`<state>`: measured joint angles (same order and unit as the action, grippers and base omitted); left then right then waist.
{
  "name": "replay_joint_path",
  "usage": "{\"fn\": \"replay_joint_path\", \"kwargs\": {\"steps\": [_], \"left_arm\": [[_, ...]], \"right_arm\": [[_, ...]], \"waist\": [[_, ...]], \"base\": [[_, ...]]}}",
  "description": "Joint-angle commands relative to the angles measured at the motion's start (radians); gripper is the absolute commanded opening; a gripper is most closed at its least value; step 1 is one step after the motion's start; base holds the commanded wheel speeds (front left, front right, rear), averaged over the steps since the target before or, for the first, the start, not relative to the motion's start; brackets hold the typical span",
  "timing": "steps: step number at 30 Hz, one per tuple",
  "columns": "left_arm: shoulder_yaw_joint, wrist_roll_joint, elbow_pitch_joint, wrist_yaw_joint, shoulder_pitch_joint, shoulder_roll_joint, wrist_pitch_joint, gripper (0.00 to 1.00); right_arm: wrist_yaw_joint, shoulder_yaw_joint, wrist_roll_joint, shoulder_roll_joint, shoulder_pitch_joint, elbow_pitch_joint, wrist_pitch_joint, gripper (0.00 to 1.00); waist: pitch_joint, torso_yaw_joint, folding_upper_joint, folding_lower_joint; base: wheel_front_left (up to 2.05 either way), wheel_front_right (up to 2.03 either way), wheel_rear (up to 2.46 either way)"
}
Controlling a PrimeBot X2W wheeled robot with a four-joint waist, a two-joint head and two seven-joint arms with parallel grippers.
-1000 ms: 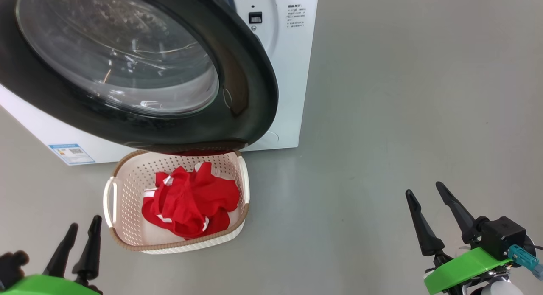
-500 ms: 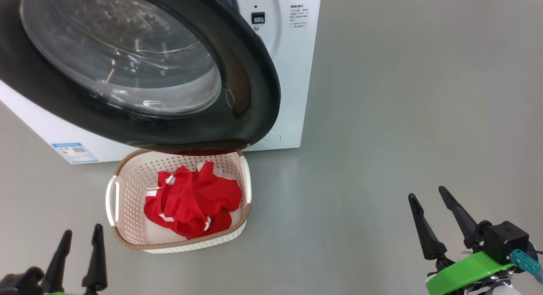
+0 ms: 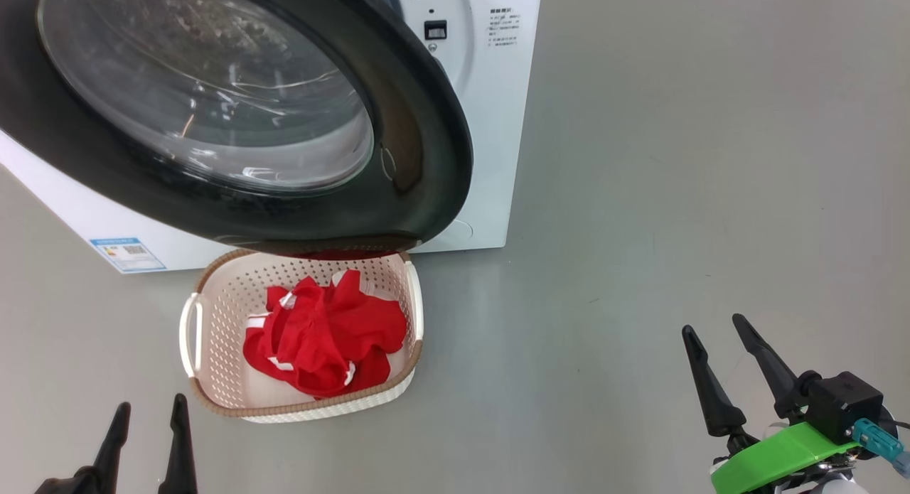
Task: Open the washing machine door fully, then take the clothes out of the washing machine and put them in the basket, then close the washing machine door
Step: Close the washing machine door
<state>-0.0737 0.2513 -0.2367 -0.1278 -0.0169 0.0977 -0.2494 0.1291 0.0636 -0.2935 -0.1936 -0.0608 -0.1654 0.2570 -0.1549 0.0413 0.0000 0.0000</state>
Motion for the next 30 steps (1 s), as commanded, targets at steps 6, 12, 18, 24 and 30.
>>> {"fn": "replay_joint_path", "kwargs": {"steps": [6, 12, 18, 24, 30], "left_arm": [[-0.048, -0.019, 0.027, -0.003, 0.009, 0.008, -0.012, 1.0], [-0.039, -0.027, 0.043, -0.003, 0.016, 0.005, -0.012, 1.0], [-0.018, -0.026, 0.057, -0.003, 0.031, 0.003, -0.012, 1.0], [-0.002, -0.032, 0.08, -0.003, 0.038, -0.001, -0.012, 1.0], [0.022, -0.031, 0.089, -0.003, 0.057, -0.009, -0.012, 1.0]], "right_arm": [[0.002, 0.021, 0.001, -0.013, -0.007, 0.023, 0.005, 1.0], [0.002, 0.024, 0.0, -0.011, -0.016, 0.025, 0.005, 1.0], [0.002, 0.038, -0.01, -0.008, -0.029, 0.029, 0.005, 0.13], [0.002, 0.06, -0.021, 0.007, -0.073, 0.035, 0.005, 0.0], [0.002, 0.11, -0.024, 0.016, -0.139, 0.029, 0.005, 0.0]], "waist": [[-0.003, -0.005, 0.0, 0.0], [-0.002, -0.013, 0.0, 0.0], [-0.003, -0.027, 0.0, 0.0], [-0.009, -0.04, 0.0, 0.0], [-0.021, -0.074, 0.0, 0.0]], "base": [[0.0, 0.0, 0.0], [0.0, 0.0, 0.0], [0.0, 0.0, 0.0], [0.0, 0.0, 0.0], [0.0, 0.0, 0.0]]}}
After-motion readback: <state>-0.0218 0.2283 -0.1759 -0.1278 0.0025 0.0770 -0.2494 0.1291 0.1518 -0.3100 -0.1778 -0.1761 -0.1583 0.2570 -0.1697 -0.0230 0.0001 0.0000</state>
